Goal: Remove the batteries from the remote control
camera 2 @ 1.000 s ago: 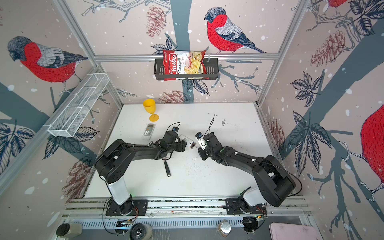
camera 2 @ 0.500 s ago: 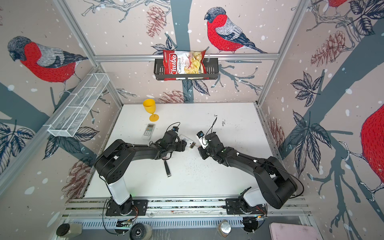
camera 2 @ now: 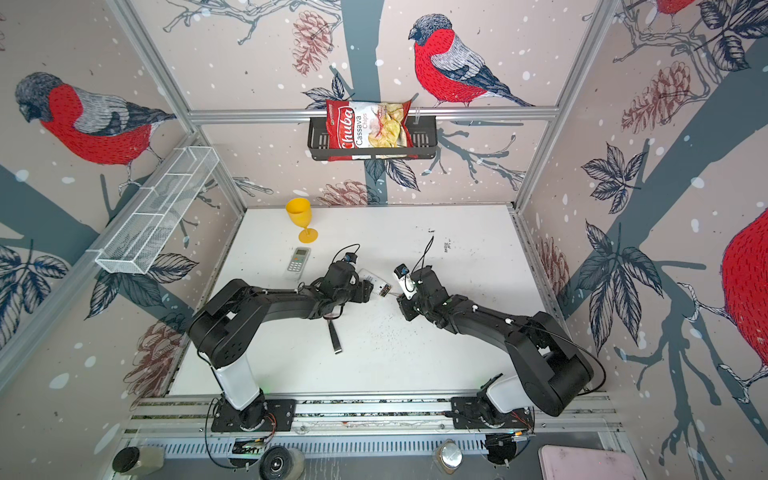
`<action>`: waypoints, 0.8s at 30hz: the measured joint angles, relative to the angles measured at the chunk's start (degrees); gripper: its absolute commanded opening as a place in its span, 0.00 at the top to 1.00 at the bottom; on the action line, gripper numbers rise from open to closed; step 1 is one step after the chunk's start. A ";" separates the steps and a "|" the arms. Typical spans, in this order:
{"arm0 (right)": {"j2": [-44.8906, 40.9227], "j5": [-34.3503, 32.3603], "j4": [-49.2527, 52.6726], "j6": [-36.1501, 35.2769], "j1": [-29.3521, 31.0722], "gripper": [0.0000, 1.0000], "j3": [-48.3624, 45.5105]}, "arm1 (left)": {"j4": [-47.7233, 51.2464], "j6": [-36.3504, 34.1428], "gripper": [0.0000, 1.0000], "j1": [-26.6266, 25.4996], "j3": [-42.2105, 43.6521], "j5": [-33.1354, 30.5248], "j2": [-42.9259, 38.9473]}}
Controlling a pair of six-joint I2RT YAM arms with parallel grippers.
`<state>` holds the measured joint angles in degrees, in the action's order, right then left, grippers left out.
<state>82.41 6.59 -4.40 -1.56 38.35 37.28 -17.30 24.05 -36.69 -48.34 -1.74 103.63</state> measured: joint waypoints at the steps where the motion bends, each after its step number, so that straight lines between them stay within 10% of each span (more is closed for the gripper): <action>1: 0.13 0.00 -0.07 0.00 0.00 1.00 0.00 | 0.00 0.00 0.26 0.00 0.00 0.02 0.09; 24: 0.68 1.46 -2.45 0.39 -0.81 1.00 0.00 | -0.61 0.00 0.20 0.00 0.15 0.00 0.55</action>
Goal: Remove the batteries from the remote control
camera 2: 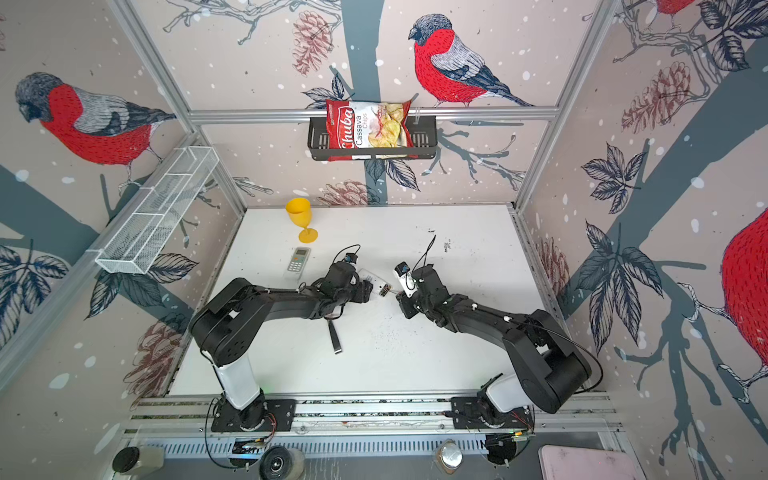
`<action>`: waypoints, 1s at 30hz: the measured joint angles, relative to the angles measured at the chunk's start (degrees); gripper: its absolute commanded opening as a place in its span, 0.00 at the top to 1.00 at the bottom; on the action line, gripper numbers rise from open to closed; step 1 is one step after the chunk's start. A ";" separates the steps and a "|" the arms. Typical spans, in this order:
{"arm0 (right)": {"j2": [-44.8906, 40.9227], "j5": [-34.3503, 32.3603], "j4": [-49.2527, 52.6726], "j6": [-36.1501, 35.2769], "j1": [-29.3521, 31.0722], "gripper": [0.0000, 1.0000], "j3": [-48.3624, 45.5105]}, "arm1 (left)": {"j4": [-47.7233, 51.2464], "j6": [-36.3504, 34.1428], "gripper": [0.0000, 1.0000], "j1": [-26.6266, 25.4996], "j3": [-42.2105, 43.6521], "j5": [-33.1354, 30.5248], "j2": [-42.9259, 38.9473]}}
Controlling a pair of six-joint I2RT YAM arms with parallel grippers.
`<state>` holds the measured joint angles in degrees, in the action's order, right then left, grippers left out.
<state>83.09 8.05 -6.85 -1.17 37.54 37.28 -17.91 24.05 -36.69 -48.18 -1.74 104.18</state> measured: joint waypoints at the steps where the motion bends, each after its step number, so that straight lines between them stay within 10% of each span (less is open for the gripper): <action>1: 0.00 0.00 0.02 0.00 -0.02 1.00 -0.02 | 0.26 0.02 0.17 0.00 0.24 -0.04 -0.52; 30: -1.46 0.11 1.95 -0.20 -0.15 1.00 0.15 | 8.33 -6.45 0.12 1.77 -7.67 0.37 1.90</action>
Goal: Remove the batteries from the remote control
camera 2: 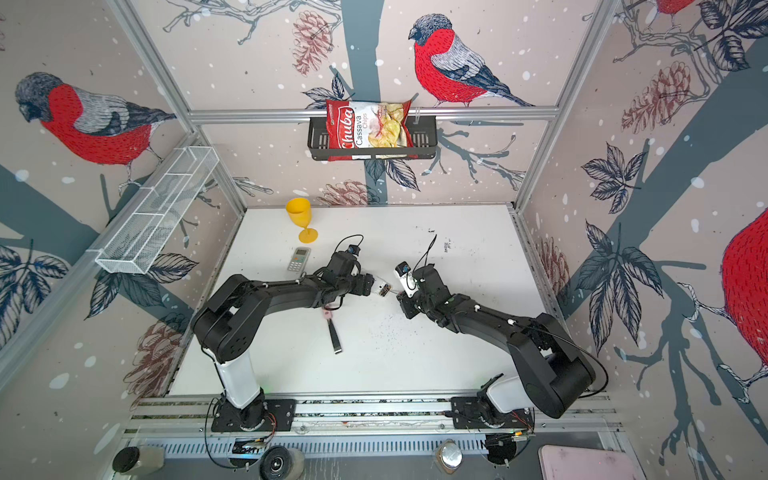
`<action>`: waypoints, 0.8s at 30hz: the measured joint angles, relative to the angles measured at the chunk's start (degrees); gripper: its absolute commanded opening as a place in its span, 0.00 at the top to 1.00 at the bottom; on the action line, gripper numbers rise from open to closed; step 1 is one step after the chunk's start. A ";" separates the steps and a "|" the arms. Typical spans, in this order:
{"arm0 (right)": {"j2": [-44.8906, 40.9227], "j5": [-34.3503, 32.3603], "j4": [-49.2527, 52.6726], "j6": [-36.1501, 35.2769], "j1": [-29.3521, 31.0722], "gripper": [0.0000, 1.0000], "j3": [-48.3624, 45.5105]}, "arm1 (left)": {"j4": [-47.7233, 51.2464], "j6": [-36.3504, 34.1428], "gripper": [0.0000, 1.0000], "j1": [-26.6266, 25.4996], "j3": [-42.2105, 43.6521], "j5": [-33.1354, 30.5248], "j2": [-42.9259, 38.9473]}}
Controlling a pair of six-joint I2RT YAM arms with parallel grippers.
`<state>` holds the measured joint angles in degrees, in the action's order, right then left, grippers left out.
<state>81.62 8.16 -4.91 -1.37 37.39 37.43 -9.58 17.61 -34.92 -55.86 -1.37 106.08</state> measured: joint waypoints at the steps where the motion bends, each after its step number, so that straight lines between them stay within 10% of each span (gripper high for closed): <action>1: 0.11 0.07 0.11 0.00 0.00 1.00 0.00 | 0.00 -0.04 0.12 0.00 -0.13 0.07 0.28; 24: 2.10 0.83 0.02 0.22 0.44 1.00 0.48 | -3.28 0.13 0.19 0.15 -0.90 2.69 3.43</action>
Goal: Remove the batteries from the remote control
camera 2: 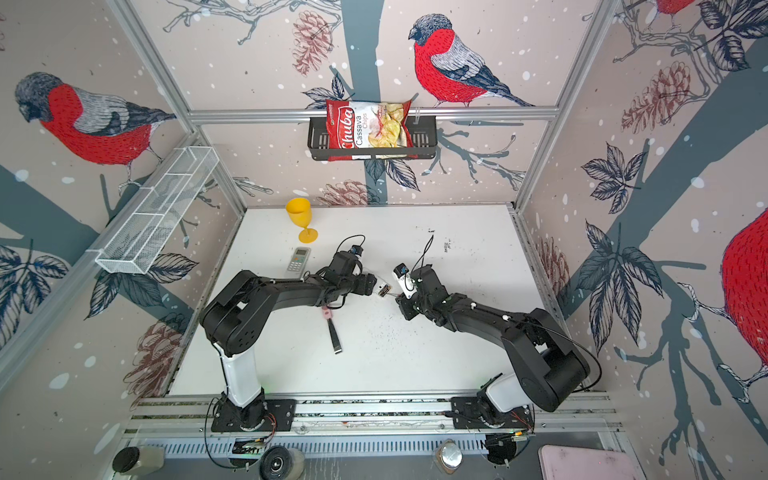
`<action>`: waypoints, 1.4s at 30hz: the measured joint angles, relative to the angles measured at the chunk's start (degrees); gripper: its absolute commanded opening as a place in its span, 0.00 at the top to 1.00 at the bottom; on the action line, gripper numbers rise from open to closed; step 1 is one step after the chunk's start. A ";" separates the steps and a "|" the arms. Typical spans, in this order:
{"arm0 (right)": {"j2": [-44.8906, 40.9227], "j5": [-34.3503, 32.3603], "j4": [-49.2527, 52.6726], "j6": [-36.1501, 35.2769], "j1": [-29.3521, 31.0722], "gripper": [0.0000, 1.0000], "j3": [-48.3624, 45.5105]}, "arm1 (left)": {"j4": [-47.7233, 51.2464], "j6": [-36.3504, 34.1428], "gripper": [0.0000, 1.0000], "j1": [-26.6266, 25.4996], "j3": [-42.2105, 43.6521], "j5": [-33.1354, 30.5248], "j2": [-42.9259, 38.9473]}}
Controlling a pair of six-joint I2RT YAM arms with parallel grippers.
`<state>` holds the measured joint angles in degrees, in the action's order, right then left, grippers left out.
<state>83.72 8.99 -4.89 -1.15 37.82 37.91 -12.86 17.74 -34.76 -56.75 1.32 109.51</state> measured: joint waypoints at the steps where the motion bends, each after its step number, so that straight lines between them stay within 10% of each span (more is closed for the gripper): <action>1: 0.00 0.04 -0.04 0.02 -0.07 1.00 0.00 | -0.17 0.07 0.19 0.02 0.00 0.00 0.09; 42: 2.95 9.25 -24.79 16.31 -4.48 1.00 -13.33 | -3.98 1.38 0.26 0.13 2.40 -0.72 -0.44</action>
<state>86.67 18.24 -29.67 15.16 33.34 24.58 -16.84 19.11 -34.63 -54.35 0.60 109.08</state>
